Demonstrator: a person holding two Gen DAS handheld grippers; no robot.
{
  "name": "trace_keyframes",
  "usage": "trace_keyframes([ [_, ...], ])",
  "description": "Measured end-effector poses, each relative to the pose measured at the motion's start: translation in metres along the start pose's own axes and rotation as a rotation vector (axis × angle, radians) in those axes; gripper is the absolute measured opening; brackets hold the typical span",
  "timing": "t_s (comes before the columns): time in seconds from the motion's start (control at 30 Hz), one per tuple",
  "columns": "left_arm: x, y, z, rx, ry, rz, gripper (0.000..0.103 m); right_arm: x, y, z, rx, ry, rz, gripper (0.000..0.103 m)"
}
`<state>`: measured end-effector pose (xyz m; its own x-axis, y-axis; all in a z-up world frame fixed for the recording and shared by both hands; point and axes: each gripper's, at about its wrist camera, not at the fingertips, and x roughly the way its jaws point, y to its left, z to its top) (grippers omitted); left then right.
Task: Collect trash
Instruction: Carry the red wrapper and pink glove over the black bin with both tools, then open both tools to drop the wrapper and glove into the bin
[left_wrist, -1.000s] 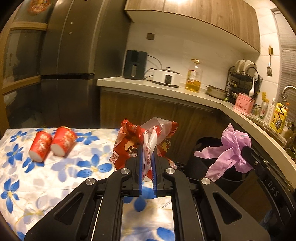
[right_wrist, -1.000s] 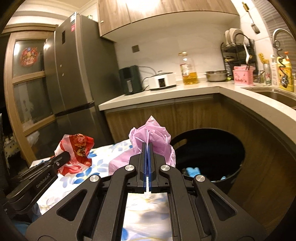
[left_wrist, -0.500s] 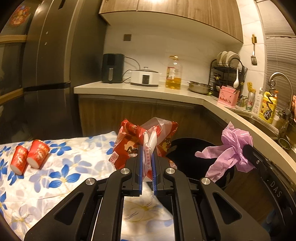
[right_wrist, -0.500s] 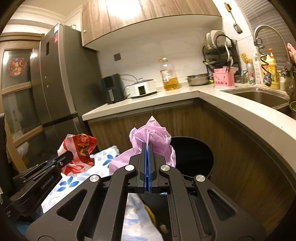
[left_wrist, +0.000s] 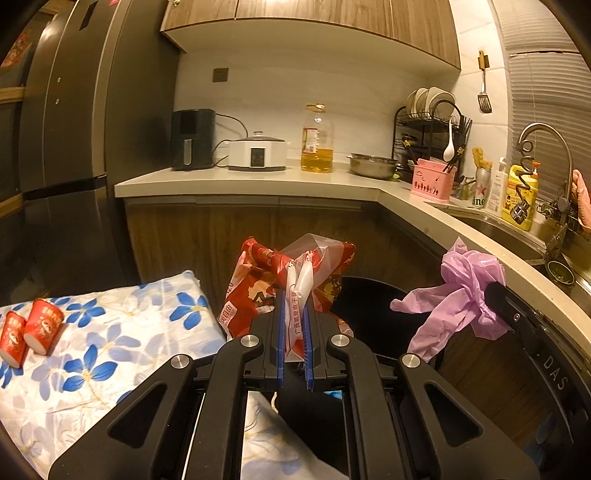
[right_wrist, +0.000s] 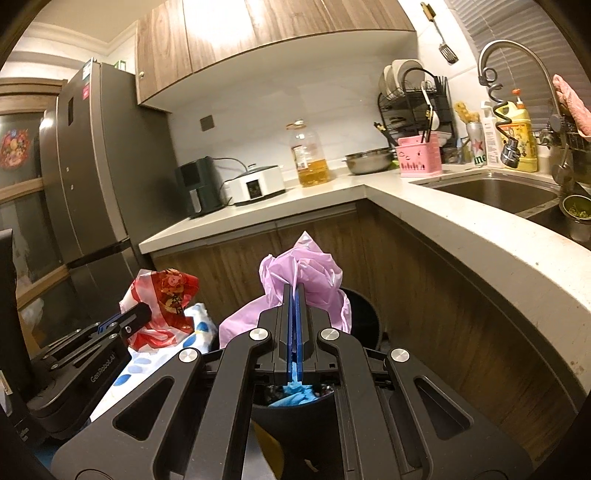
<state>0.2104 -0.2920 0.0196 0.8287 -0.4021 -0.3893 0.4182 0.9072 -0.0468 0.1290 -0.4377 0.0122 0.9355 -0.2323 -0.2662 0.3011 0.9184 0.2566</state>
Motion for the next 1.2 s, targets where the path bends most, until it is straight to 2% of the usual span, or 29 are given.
trace_keyframes([
  [0.37,0.025,-0.015,0.007,0.018,0.011,-0.030,0.008,0.014,-0.019,0.006,0.025,0.006,-0.025,0.001],
  [1.0,0.054,-0.015,0.005,0.024,0.049,-0.064,0.009,0.042,-0.016,0.008,0.019,0.041,-0.001,0.001],
  [1.17,0.062,-0.016,0.002,0.034,0.063,-0.081,0.014,0.055,-0.018,0.007,0.024,0.070,0.022,0.003],
  [1.2,0.063,-0.015,0.001,0.036,0.068,-0.086,0.017,0.058,-0.019,0.006,0.028,0.082,0.024,0.006],
])
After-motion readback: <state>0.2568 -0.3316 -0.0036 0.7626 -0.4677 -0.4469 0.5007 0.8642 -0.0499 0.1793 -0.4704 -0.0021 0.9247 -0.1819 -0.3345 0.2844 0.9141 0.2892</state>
